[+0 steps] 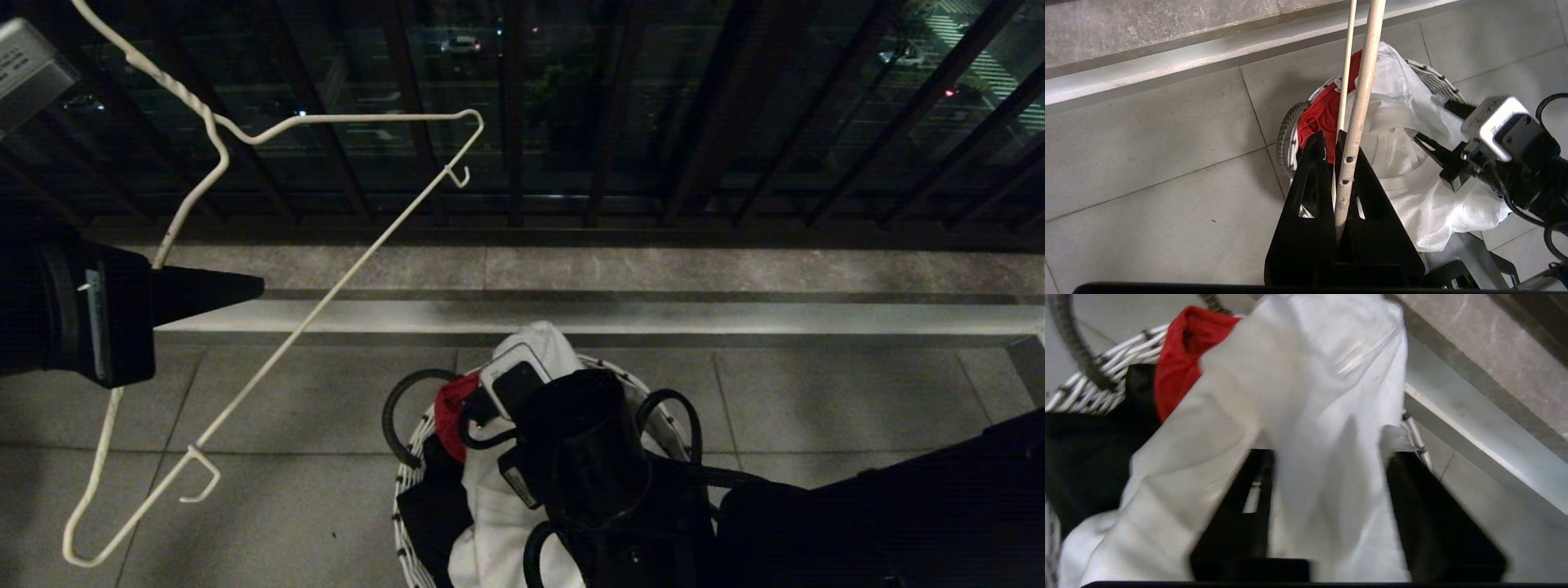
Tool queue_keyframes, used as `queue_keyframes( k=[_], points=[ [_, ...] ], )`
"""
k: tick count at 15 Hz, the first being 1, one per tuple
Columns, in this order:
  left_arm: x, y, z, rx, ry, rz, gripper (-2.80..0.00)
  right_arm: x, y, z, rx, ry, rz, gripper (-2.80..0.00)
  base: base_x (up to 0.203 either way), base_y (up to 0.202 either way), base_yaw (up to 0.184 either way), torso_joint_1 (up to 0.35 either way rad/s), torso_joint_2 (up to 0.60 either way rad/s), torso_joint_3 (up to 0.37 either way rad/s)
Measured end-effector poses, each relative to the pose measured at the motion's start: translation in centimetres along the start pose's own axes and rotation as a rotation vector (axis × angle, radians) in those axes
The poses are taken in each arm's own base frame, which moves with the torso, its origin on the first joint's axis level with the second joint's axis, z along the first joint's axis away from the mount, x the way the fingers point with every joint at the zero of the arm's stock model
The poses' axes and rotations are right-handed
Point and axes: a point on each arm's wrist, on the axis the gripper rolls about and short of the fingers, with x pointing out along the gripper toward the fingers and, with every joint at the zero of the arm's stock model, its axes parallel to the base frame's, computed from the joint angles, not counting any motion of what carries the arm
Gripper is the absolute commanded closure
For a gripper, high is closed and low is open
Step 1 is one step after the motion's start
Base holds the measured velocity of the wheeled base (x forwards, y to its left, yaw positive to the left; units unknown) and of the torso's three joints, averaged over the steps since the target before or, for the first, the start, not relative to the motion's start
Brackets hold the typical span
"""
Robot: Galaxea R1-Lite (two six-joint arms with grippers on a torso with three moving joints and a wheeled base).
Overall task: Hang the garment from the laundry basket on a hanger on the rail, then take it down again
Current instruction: Pick up clothes from the basket
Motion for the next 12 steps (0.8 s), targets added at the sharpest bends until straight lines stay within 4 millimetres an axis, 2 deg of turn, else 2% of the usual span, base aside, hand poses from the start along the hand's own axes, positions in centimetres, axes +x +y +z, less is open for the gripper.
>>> queue_keyframes(
  k=[6,12],
  points=[
    [-0.3,0.0,0.0,0.0,-0.007,0.0,0.0,2.3,-0.2,0.5,-0.009,-0.016,-0.048,-2.8,0.0,0.0,0.0,0.0,0.0,0.0],
    [-0.7,0.0,0.1,0.0,-0.02,0.0,0.0,3.8,-0.9,0.6,-0.018,-0.005,-0.091,-2.8,0.0,0.0,0.0,0.0,0.0,0.0]
  ],
)
